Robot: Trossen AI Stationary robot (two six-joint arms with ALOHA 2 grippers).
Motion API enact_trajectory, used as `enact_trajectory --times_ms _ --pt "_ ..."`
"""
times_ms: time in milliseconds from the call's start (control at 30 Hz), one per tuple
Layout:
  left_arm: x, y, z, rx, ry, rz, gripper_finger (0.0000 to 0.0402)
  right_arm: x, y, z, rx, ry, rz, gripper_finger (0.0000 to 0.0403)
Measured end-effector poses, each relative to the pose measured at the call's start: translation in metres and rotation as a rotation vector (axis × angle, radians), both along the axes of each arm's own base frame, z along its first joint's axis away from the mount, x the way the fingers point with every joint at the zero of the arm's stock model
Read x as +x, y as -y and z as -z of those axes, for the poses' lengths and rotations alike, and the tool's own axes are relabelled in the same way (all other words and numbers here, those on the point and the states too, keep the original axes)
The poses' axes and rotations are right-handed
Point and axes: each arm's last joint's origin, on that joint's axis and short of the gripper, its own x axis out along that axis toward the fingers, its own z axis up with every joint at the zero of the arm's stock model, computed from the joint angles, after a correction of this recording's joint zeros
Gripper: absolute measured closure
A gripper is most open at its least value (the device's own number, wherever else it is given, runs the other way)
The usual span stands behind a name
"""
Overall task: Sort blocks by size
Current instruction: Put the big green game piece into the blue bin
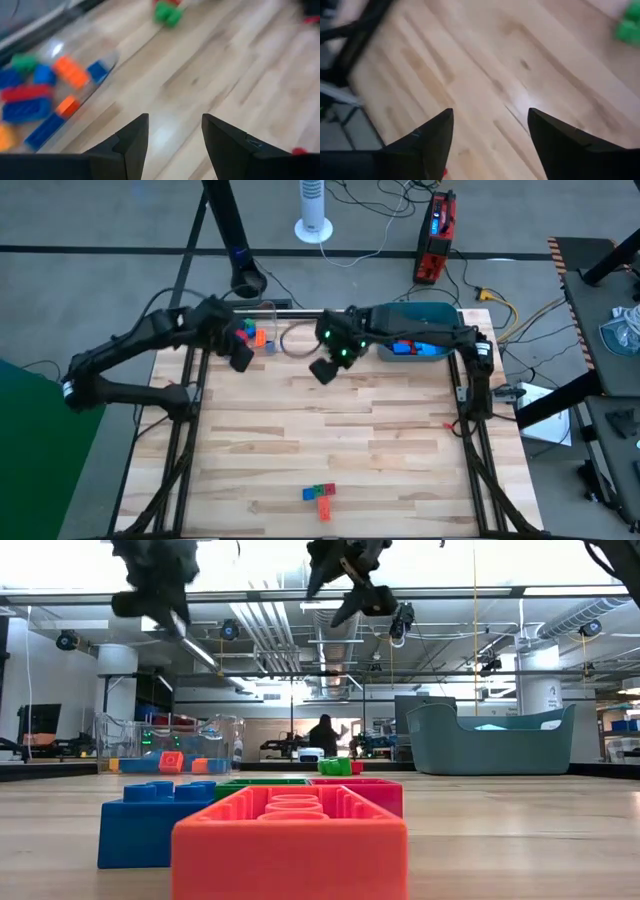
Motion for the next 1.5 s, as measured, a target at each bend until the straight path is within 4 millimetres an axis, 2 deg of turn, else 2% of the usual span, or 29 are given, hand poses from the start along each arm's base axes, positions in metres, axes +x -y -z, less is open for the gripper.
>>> enact_trajectory --times_ms 167,233,300,367,467,633,733,833,1000,1133,1500 --pt "-0.002 0.027 -0.006 0.106 0.177 0.053 0.0231 0.006 -0.033 0.021 0.002 -0.125 -0.036 0.0198" --pt "-0.003 0.032 -0.007 0.137 0.234 0.072 0.0231 0.01 -0.036 0.029 -0.049 -0.157 -0.016 0.0212" --pt "-0.003 0.035 -0.006 0.151 0.275 0.086 0.0231 0.014 -0.03 0.037 -0.116 -0.182 0.026 0.0226" --pt "-0.003 0.036 -0.007 0.158 0.294 0.091 0.0231 0.018 -0.011 0.046 -0.173 -0.207 0.085 0.0238" --pt "-0.003 0.036 -0.007 0.168 0.291 0.095 0.0231 0.018 0.031 0.062 -0.189 -0.253 0.153 0.0244" --pt "-0.003 0.036 -0.007 0.19 0.281 0.119 0.0231 0.018 0.099 0.098 -0.185 -0.29 0.216 0.0219" --pt "-0.003 0.036 -0.007 0.204 0.273 0.135 0.0231 0.022 0.124 0.119 -0.148 -0.267 0.228 0.0193" --pt "-0.002 0.035 -0.007 0.22 0.265 0.137 0.0231 0.025 0.138 0.14 -0.142 -0.279 0.226 0.0169" --pt "-0.002 0.034 -0.006 0.25 0.249 0.11 0.0231 0.028 0.144 0.16 -0.141 -0.308 0.217 0.0143" --pt "-0.001 0.033 -0.005 0.26 0.238 0.098 0.0231 0.03 0.145 0.171 -0.157 -0.333 0.194 0.014" --pt "0.008 0.03 -0.001 0.27 0.209 0.087 0.0231 0.041 0.126 0.171 -0.203 -0.313 0.115 0.0168"
